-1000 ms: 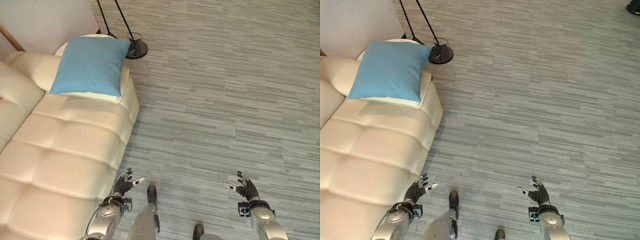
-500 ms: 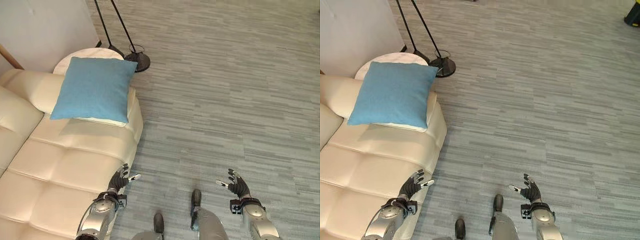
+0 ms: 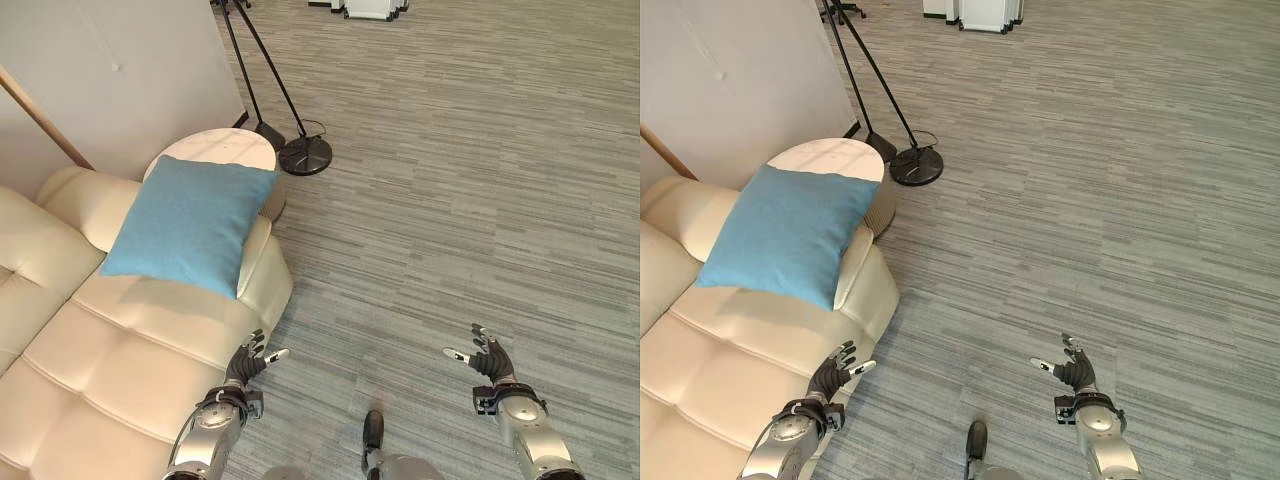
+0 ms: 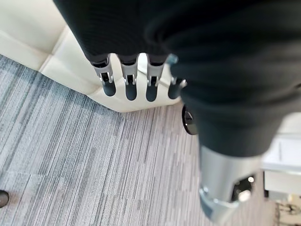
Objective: Pick up all the scattered cushions and arrange them neatly on the sofa.
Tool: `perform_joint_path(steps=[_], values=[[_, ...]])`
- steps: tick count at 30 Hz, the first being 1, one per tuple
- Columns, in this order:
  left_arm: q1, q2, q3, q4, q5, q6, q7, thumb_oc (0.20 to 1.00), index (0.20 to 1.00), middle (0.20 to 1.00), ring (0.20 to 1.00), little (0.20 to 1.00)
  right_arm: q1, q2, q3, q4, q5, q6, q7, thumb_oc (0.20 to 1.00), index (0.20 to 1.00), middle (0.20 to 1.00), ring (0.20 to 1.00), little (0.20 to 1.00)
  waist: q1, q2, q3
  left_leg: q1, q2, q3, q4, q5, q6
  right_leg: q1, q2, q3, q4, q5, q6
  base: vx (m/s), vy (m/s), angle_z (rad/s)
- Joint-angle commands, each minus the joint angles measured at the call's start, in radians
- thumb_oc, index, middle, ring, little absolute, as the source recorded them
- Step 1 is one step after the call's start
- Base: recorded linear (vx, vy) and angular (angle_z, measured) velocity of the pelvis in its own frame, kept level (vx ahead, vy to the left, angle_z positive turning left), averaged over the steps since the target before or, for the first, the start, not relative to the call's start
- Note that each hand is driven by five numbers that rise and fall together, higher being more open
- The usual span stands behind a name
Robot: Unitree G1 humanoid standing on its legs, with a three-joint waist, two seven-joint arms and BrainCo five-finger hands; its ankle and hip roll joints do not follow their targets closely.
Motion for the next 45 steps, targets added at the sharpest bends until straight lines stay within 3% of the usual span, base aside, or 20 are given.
perform_joint_path(steps=[1, 2, 5, 11, 13, 17, 18, 19, 21, 22, 25, 26, 28, 29, 31, 36, 39, 42, 45], values=[[-0.028, 0.032, 0.023, -0.019, -0.009, -0.033, 0.016, 1.0, 1.0, 1.0, 1.0, 1.0, 0.039, -0.025, -0.051, -0.062, 0.012, -0.039, -0.02, 1.0, 1.0, 1.0, 1.0, 1.0, -0.001, 0.013, 0.006, -0.03, -0.01, 0.084, -0.204, 0.131, 0.038, 0.081, -0.079, -0.03, 0.075, -0.174, 0.134, 0.23, 0.046, 0.36], [-0.029, 0.033, 0.022, -0.022, -0.004, -0.033, 0.02, 1.0, 1.0, 1.0, 1.0, 1.0, 0.042, -0.023, -0.053, -0.06, 0.013, -0.04, -0.031, 1.0, 1.0, 1.0, 1.0, 1.0, 0.002, 0.015, 0.01, -0.069, 0.004, 0.129, -0.231, 0.17, 0.031, 0.095, -0.077, -0.044, 0.074, -0.188, 0.133, 0.29, 0.053, 0.43], [-0.023, 0.039, 0.035, -0.026, -0.006, -0.038, 0.028, 1.0, 1.0, 1.0, 1.0, 1.0, 0.043, -0.016, -0.04, -0.044, 0.005, -0.03, -0.039, 1.0, 1.0, 1.0, 1.0, 1.0, 0.017, 0.023, 0.007, -0.086, 0.04, 0.223, -0.285, 0.212, 0.023, 0.126, -0.074, -0.08, 0.082, -0.204, 0.139, 0.21, 0.082, 0.48], [0.043, 0.046, 0.061, -0.031, 0.001, -0.028, 0.012, 1.0, 1.0, 1.0, 1.0, 1.0, 0.034, 0.0, -0.016, -0.044, -0.029, -0.012, -0.012, 1.0, 1.0, 1.0, 1.0, 1.0, 0.047, -0.002, -0.041, -0.046, 0.01, 0.219, -0.28, 0.182, 0.058, 0.179, -0.117, -0.101, 0.106, -0.224, 0.167, 0.29, 0.179, 0.05], [0.059, 0.052, 0.071, -0.028, 0.002, -0.021, 0.007, 1.0, 1.0, 1.0, 1.0, 1.0, 0.031, 0.015, -0.005, -0.025, -0.049, -0.004, 0.001, 1.0, 1.0, 1.0, 1.0, 1.0, 0.065, -0.02, -0.049, -0.027, -0.017, 0.206, -0.275, 0.146, 0.083, 0.172, -0.145, -0.104, 0.17, -0.219, 0.188, 0.26, 0.219, 0.12], [0.069, 0.065, 0.083, -0.024, 0.003, -0.014, 0.009, 1.0, 1.0, 1.0, 1.0, 1.0, 0.031, 0.028, 0.004, -0.02, -0.056, 0.003, 0.021, 1.0, 1.0, 1.0, 1.0, 1.0, 0.069, -0.019, -0.039, 0.015, -0.06, 0.169, -0.286, 0.103, 0.127, 0.099, -0.202, -0.095, 0.39, -0.147, 0.227, 0.13, 0.168, 0.2], [0.069, 0.065, 0.083, -0.024, 0.003, -0.014, 0.009, 1.0, 1.0, 1.0, 1.0, 1.0, 0.031, 0.028, 0.004, -0.02, -0.056, 0.003, 0.021, 1.0, 1.0, 1.0, 1.0, 1.0, 0.069, -0.02, -0.039, 0.015, -0.061, 0.169, -0.286, 0.103, 0.128, 0.097, -0.203, -0.095, 0.392, -0.148, 0.228, 0.11, 0.1, 0.64], [0.068, 0.071, 0.083, -0.015, 0.006, -0.014, 0.011, 1.0, 1.0, 1.0, 1.0, 1.0, 0.037, 0.033, 0.005, -0.019, -0.058, -0.001, 0.02, 1.0, 1.0, 1.0, 1.0, 1.0, 0.066, -0.017, -0.036, 0.027, -0.07, 0.153, -0.291, 0.095, 0.136, 0.078, -0.206, -0.077, 0.441, -0.124, 0.233, 0.1, 0.074, 0.83], [0.067, 0.071, 0.086, -0.018, 0.009, -0.016, 0.014, 1.0, 1.0, 1.0, 1.0, 1.0, 0.042, 0.045, 0.007, -0.019, -0.058, 0.0, 0.024, 1.0, 1.0, 1.0, 1.0, 1.0, 0.056, -0.001, -0.028, 0.057, -0.072, 0.112, -0.307, 0.089, 0.142, 0.011, -0.179, -0.018, 0.501, -0.126, 0.21, 0.18, 0.057, 0.9], [0.067, 0.07, 0.092, -0.019, 0.004, -0.019, 0.015, 1.0, 1.0, 1.0, 1.0, 1.0, 0.039, 0.043, 0.007, -0.02, -0.053, -0.002, 0.027, 1.0, 1.0, 1.0, 1.0, 1.0, 0.047, 0.007, -0.017, 0.078, -0.075, 0.083, -0.311, 0.084, 0.139, -0.014, -0.159, 0.028, 0.456, -0.151, 0.198, 0.22, -0.019, 0.92], [0.062, 0.068, 0.09, -0.008, 0.001, -0.023, 0.017, 1.0, 1.0, 1.0, 1.0, 1.0, 0.031, 0.038, 0.01, -0.019, -0.046, -0.003, 0.028, 1.0, 1.0, 1.0, 1.0, 1.0, 0.036, 0.017, -0.006, 0.096, -0.074, 0.049, -0.319, 0.082, 0.134, -0.047, -0.124, 0.074, 0.375, -0.168, 0.184, 0.15, -0.052, 0.93], [0.063, 0.067, 0.086, -0.004, -0.001, -0.025, 0.018, 1.0, 1.0, 1.0, 1.0, 1.0, 0.031, 0.034, 0.012, -0.019, -0.039, -0.003, 0.027, 1.0, 1.0, 1.0, 1.0, 1.0, 0.024, 0.015, 0.005, 0.117, -0.084, 0.016, -0.327, 0.078, 0.131, -0.066, -0.101, 0.128, 0.287, -0.15, 0.191, 0.18, -0.079, 0.89], [0.058, 0.064, 0.086, 0.001, -0.004, -0.028, 0.019, 1.0, 1.0, 1.0, 1.0, 1.0, 0.03, 0.032, 0.013, -0.013, -0.035, -0.003, 0.027, 1.0, 1.0, 1.0, 1.0, 1.0, 0.015, 0.015, 0.009, 0.126, -0.088, -0.009, -0.335, 0.079, 0.127, -0.09, -0.085, 0.163, 0.236, -0.124, 0.198, 0.19, -0.104, 0.71], [0.044, 0.065, 0.079, 0.011, -0.008, -0.032, 0.024, 1.0, 1.0, 1.0, 1.0, 1.0, 0.029, 0.028, 0.015, -0.007, -0.03, -0.003, 0.02, 1.0, 1.0, 1.0, 1.0, 1.0, -0.005, 0.014, 0.017, 0.143, -0.095, -0.057, -0.349, 0.08, 0.119, -0.133, -0.063, 0.23, 0.163, -0.084, 0.209, 0.26, -0.15, 0.67], [0.03, 0.066, 0.071, 0.019, -0.013, -0.035, 0.026, 1.0, 1.0, 1.0, 1.0, 1.0, 0.035, 0.026, 0.019, -0.003, -0.028, -0.002, 0.019, 1.0, 1.0, 1.0, 1.0, 1.0, -0.015, 0.007, 0.015, 0.156, -0.103, -0.092, -0.357, 0.077, 0.11, -0.129, -0.055, 0.261, 0.125, -0.072, 0.209, 0.24, -0.189, 0.88], [0.013, 0.045, 0.078, 0.057, -0.051, -0.041, 0.047, 1.0, 1.0, 1.0, 1.0, 1.0, 0.007, 0.019, 0.038, 0.015, -0.019, -0.021, 0.021, 1.0, 1.0, 1.0, 1.0, 1.0, -0.015, -0.014, -0.028, 0.179, -0.062, -0.154, -0.336, 0.055, 0.066, -0.043, -0.037, 0.231, 0.08, -0.072, 0.173, 0.26, -0.252, 0.81], [0.011, 0.038, 0.082, 0.059, -0.074, -0.045, 0.061, 1.0, 1.0, 1.0, 1.0, 1.0, -0.006, -0.007, 0.032, -0.007, -0.018, -0.035, 0.011, 1.0, 1.0, 1.0, 1.0, 1.0, -0.004, -0.026, -0.019, 0.129, -0.044, -0.158, -0.202, 0.041, 0.037, 0.014, -0.042, 0.159, 0.098, -0.122, 0.141, 0.17, -0.193, 0.85], [0.006, 0.032, 0.085, 0.055, -0.084, -0.047, 0.065, 1.0, 1.0, 1.0, 1.0, 1.0, -0.007, -0.017, 0.021, -0.011, -0.019, -0.032, 0.002, 1.0, 1.0, 1.0, 1.0, 1.0, -0.002, -0.038, -0.005, 0.041, -0.033, -0.044, -0.111, 0.064, 0.046, 0.053, -0.072, 0.085, 0.099, -0.149, 0.13, 0.04, -0.056, 0.97], [0.008, 0.037, 0.086, 0.051, -0.071, -0.042, 0.063, 1.0, 1.0, 1.0, 1.0, 1.0, -0.002, -0.019, 0.018, -0.001, -0.015, -0.022, -0.004, 1.0, 1.0, 1.0, 1.0, 1.0, 0.01, -0.036, -0.003, -0.009, 0.007, 0.055, -0.193, 0.121, 0.048, 0.089, -0.079, 0.025, 0.077, -0.164, 0.136, 0.07, 0.01, 0.86]])
